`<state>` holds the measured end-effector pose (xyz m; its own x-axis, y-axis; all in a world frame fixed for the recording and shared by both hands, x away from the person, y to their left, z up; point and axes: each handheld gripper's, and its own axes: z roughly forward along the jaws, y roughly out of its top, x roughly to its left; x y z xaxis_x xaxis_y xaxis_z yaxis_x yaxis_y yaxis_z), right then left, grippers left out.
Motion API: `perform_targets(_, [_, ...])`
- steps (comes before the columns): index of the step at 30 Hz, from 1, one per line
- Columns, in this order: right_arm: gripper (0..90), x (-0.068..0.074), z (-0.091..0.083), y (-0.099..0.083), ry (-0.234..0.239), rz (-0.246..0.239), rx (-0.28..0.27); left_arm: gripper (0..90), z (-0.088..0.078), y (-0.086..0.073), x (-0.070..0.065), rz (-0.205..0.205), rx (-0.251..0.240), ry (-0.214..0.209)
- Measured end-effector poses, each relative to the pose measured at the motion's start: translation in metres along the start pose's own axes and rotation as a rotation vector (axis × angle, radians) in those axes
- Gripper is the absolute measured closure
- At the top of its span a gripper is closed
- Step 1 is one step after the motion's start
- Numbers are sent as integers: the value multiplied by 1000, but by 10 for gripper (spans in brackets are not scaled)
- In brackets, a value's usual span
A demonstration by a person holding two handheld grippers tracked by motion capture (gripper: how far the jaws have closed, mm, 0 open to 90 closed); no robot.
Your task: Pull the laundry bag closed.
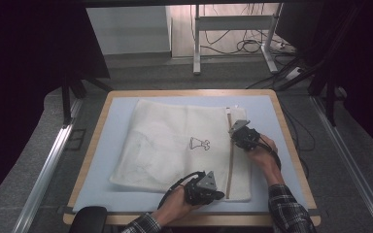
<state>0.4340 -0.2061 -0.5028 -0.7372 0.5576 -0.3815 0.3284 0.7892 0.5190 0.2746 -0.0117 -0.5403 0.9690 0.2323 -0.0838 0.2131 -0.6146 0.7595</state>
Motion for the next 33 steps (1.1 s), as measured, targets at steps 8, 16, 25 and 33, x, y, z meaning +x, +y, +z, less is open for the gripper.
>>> perform_targets(8, [862, -5, 7, 4, -13, 4, 7, 900, 0, 0, 0, 3, 1, 2])
perform_targets(16, [862, -11, 13, 8, -20, 15, 8, 900, 0, 0, 0, 2, 1, 1])
perform_targets(25, [861, -16, 18, 10, -29, 23, 9, 900, 0, 0, 0, -2, -1, 0])
perform_targets(33, [861, -21, 23, 13, -33, 36, 9, 900, 0, 0, 0, -3, -1, -1])
